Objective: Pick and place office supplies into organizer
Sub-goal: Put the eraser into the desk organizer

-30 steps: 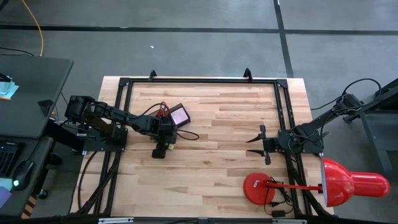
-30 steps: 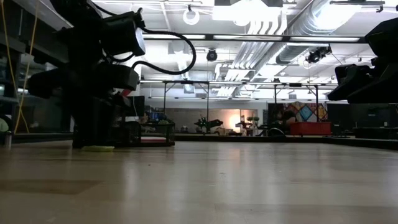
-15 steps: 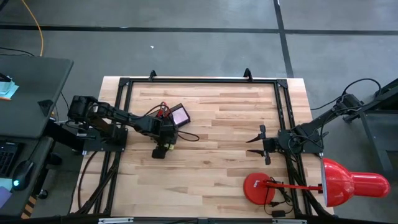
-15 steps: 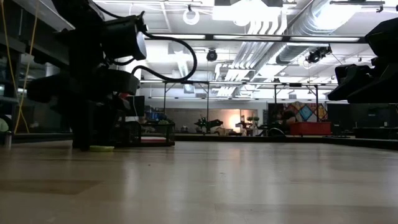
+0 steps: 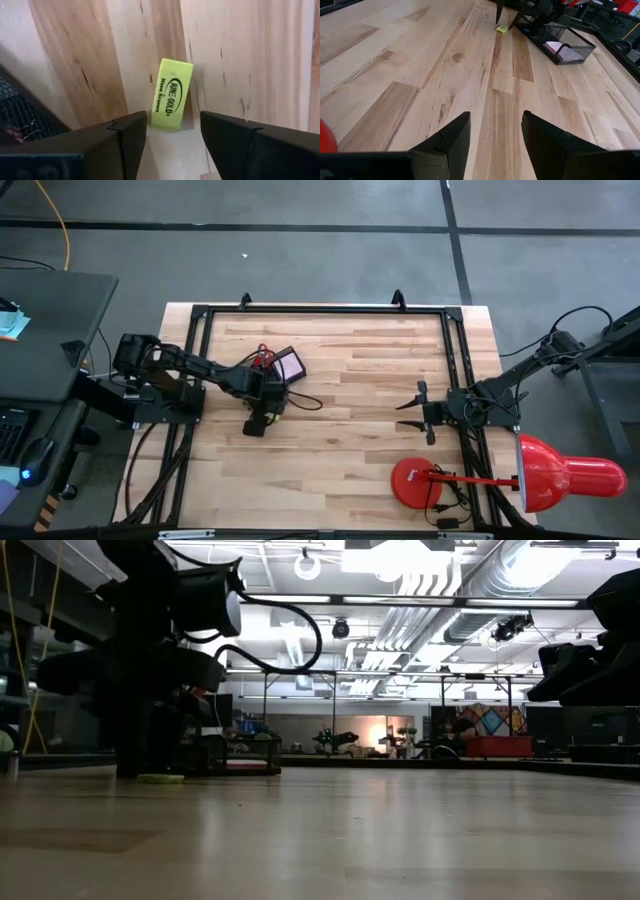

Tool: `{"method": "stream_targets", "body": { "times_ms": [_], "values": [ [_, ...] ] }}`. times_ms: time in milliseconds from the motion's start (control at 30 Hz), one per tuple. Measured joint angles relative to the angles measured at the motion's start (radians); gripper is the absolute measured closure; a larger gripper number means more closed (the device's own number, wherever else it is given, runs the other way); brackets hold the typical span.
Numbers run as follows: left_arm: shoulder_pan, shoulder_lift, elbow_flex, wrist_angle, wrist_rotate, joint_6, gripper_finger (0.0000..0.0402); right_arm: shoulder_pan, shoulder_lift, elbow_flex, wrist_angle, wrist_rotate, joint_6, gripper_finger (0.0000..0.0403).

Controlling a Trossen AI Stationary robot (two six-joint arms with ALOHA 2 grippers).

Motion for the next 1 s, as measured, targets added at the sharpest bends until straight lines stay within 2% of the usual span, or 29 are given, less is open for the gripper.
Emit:
{"method": "stream_targets", "body": {
  "times_ms": [267,667,767,933,1000],
  "values": [
    [0.001,0.06,0.014,-0.017,-0.005,-0.004,0.0231,0.0,0.0,0.0,0.0,-0.002,0.0,0.0233],
    [0.0,0.075,0.027,-0.014,-0.039,-0.004,0.0237,0.0,0.0,0.0,0.0,-0.003,0.0,0.0233],
    [0.001,0.075,0.027,-0.007,-0.047,0.005,0.0266,0.0,0.0,0.0,0.0,-0.003,0.0,0.0233],
    [0.002,0.075,0.029,-0.01,-0.057,0.007,0.036,0.0,0.0,0.0,0.0,-0.003,0.0,0.0233],
    [0.002,0.074,0.03,-0.012,-0.056,0.006,0.0382,0.0,0.0,0.0,0.0,-0.003,0.0,0.0233]
  ]
}}
